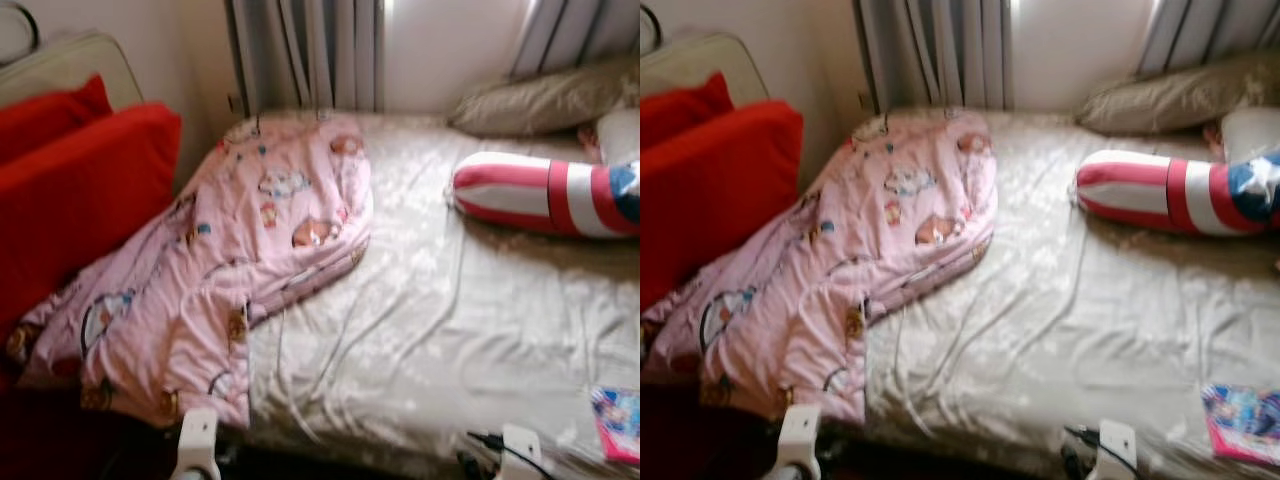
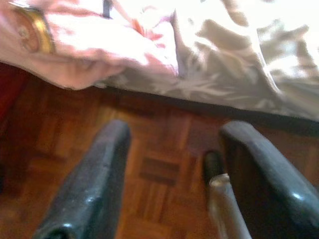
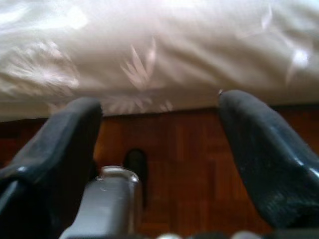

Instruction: Clean up the room

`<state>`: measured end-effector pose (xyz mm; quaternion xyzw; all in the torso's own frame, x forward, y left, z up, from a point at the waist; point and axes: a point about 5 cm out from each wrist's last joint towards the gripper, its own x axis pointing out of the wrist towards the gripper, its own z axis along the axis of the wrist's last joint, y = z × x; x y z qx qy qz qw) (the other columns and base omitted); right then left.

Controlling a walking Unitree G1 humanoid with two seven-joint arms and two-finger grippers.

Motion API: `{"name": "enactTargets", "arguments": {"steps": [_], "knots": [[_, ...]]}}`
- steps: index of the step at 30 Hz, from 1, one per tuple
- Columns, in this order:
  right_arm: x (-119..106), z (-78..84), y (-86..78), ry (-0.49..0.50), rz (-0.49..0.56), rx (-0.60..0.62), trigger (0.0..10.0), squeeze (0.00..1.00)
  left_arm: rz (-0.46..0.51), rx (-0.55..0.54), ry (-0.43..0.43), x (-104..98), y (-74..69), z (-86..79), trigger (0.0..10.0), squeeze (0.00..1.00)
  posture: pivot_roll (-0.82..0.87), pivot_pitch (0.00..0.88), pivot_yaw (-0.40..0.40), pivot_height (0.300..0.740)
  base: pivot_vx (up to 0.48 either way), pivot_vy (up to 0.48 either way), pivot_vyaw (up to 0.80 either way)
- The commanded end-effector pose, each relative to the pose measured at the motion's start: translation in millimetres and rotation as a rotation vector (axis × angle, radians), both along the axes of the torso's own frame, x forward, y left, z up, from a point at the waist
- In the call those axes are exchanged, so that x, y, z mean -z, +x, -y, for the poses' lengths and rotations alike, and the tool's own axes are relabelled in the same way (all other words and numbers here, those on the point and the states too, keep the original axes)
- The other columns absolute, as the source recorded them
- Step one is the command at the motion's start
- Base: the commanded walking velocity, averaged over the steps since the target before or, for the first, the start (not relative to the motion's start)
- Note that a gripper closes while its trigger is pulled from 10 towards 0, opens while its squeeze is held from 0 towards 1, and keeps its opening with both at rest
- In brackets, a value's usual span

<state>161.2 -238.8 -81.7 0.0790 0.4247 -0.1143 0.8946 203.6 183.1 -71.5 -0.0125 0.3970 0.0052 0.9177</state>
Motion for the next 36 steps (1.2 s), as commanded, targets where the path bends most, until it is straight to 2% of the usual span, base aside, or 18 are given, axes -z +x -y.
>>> {"name": "enactTargets", "arguments": {"steps": [1,22,27,36], "knots": [[0.1,-4.2,2.6,0.011,0.001,-0.009,10.0,0.0,-0.005,-0.006,0.023,-0.3,-1.2,-8.5,10.0,0.0,0.05,0.041,0.033,0.74,0.0,0.48,0.0],[0.9,-4.8,1.0,0.011,-0.005,-0.025,10.0,0.0,-0.005,0.001,0.024,0.5,-3.3,-9.5,10.0,0.0,0.05,0.048,0.033,0.74,0.0,0.47,0.0],[0.9,-4.7,0.5,0.008,-0.005,-0.036,10.0,0.0,-0.002,0.005,0.027,0.5,-3.8,-10.0,10.0,0.0,0.05,0.051,0.032,0.74,0.0,0.0,0.0],[1.1,-5.1,0.0,0.011,-0.005,-0.047,10.0,0.0,-0.005,0.011,0.017,1.5,-5.1,-7.4,10.0,0.0,0.06,0.054,0.031,0.74,0.0,0.0,0.8]]}}
